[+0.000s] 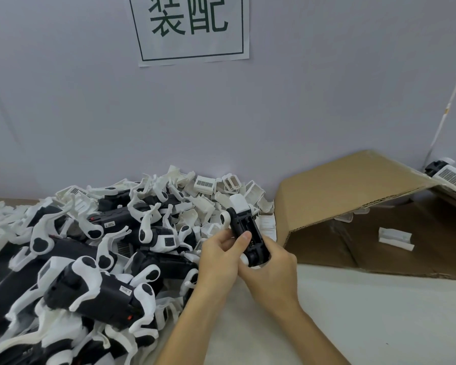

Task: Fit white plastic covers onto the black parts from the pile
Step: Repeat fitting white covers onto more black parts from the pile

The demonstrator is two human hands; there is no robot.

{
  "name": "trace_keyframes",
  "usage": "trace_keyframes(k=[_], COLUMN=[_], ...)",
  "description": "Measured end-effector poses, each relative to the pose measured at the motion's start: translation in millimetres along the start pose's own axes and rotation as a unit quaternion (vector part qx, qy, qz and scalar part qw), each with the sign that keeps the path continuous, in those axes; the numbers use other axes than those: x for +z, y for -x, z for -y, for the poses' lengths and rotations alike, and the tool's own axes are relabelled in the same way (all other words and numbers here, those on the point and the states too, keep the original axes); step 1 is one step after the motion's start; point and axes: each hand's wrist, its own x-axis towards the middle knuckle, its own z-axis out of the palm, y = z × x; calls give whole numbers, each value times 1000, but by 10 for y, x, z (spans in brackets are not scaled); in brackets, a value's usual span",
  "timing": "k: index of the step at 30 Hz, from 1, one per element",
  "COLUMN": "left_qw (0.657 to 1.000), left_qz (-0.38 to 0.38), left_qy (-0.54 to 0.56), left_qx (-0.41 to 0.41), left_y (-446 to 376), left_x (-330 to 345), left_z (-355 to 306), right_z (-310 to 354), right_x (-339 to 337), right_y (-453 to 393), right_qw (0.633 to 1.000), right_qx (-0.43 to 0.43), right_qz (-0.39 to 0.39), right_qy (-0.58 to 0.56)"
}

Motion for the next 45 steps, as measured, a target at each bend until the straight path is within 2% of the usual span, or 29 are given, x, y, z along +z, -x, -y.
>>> trace_keyframes(k=[7,9,14,18,21,25,33,36,38,39,42,45], left_qw=[999,997,978,953,949,951,949,950,961,969,984,982], left_qz=[-12,-3,23,52,61,53,58,19,-39,-69,-139,-141], left_qy=[-13,-41,-171,-259,-271,-266,-266,-253,-210,-172,-62,124], left_qx=[42,62,115,147,151,152,158,182,177,164,95,-20], left_y=[5,5,26,81,84,72,86,94,82,67,19,-6], left_x=[36,39,52,81,99,96,114,122,146,150,116,64], left_z=[15,25,78,96,112,140,192,191,172,154,116,54], right_z=[-38,-84,-62,-26,-36,-19,-47,13,16,1,-72,-98], right_x=[-59,-83,-97,-62,-64,-67,-77,-85,-90,-90,-87,-65], right_y=[-1,16,7,-52,-121,-166,-158,-149,-120,-91,-38,-23], right_qw=[990,986,985,970,969,975,973,974,971,971,974,978], right_qx=[23,43,62,122,138,123,104,89,71,64,70,101], right_qz=[104,112,14,-53,-108,-136,-140,-83,-36,-36,-98,-77], right_qy=[-88,-118,-162,-205,-171,-125,-149,-193,-224,-229,-192,-167])
